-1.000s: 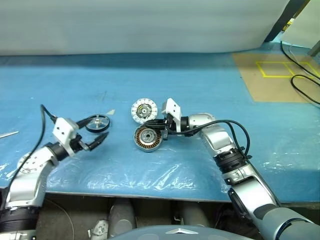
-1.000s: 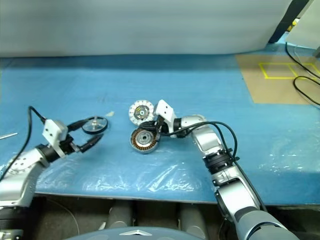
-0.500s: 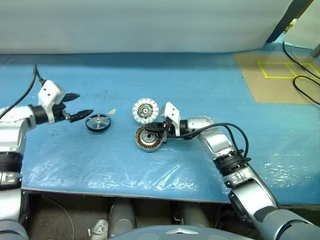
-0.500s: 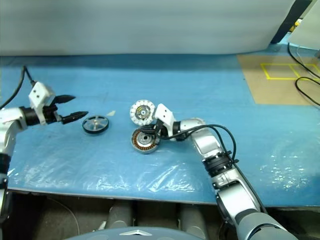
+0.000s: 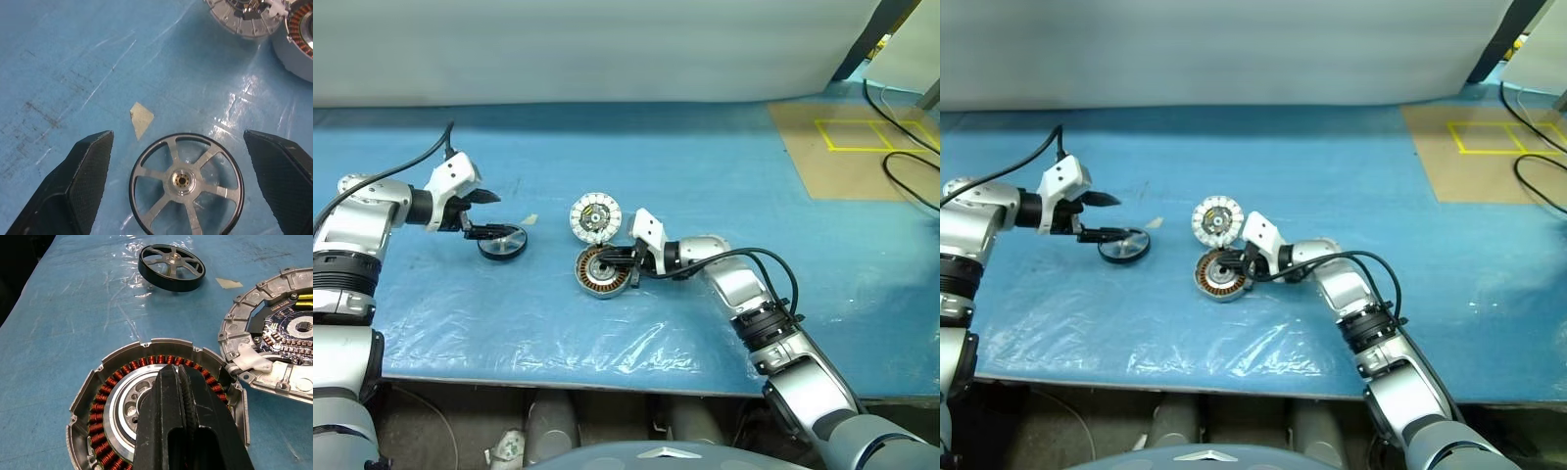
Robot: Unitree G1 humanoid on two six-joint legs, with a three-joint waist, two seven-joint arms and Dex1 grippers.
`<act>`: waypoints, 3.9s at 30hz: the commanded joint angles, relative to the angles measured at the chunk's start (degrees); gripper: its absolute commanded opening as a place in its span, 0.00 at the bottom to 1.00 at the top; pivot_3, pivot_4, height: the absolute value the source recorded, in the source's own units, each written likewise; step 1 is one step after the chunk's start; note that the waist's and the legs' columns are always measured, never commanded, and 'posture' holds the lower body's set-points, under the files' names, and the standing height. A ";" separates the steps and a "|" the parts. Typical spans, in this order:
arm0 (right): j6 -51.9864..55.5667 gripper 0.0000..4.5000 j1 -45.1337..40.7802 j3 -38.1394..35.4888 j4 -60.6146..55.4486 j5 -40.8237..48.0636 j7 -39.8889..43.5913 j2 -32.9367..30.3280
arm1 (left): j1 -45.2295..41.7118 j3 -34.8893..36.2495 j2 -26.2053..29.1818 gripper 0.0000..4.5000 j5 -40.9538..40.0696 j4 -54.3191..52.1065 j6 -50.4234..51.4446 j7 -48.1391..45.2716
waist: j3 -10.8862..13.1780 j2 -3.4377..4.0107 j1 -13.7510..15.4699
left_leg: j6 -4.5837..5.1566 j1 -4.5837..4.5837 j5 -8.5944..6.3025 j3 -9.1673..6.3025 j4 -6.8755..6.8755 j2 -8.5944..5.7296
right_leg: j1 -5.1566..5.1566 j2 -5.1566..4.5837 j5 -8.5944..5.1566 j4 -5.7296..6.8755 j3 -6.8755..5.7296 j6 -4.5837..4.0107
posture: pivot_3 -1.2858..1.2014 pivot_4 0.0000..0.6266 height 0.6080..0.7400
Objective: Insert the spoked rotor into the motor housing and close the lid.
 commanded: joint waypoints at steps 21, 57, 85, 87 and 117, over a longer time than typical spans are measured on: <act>-1.32 0.00 0.04 0.24 -1.87 -0.14 -0.94 0.47 | -2.79 -1.09 -1.43 0.73 6.21 4.88 0.70 1.31 | 0.00 0.00 0.04 | 0.00 -0.06 0.00 -0.06 0.00 0.00 | 0.00 -0.01 0.00 -0.02 -0.05 0.00 | 0.52 0.24 1.00; -1.76 0.00 -0.29 -0.52 -1.81 -0.15 -0.78 -0.08 | 2.75 1.96 -1.81 0.29 3.16 -2.53 7.81 4.18 | 0.01 0.02 0.19 | 0.00 -0.03 0.00 -0.08 0.01 -0.02 | 0.02 -0.04 0.00 -0.03 -0.05 -0.01 | 0.52 0.24 1.00; 10.59 0.00 9.45 -9.56 -24.86 11.49 3.19 -15.24 | -6.08 1.34 -12.37 0.29 -7.09 -12.20 2.58 -11.22 | 0.14 -0.04 2.56 | -0.02 -0.13 -0.01 -0.09 -0.14 0.00 | 0.01 -0.03 0.01 -0.13 -0.20 0.01 | 0.52 0.24 1.00; 10.51 0.00 10.56 -9.70 -25.65 11.70 3.47 -16.45 | -3.60 0.85 -13.28 0.29 -7.65 -15.78 3.65 -10.38 | 0.14 -0.04 2.66 | -0.02 -0.15 -0.01 -0.09 -0.14 0.00 | 0.00 -0.03 0.01 -0.13 -0.20 0.01 | 0.52 0.24 1.00; 9.27 0.00 11.85 -9.13 -25.07 11.69 0.82 -18.08 | 7.91 -6.50 -15.94 0.29 -7.07 -27.91 7.45 -2.12 | 0.15 -0.02 2.62 | 0.00 -0.10 0.00 -0.07 -0.04 -0.02 | 0.01 -0.03 0.00 -0.13 -0.09 0.01 | 0.52 0.24 1.00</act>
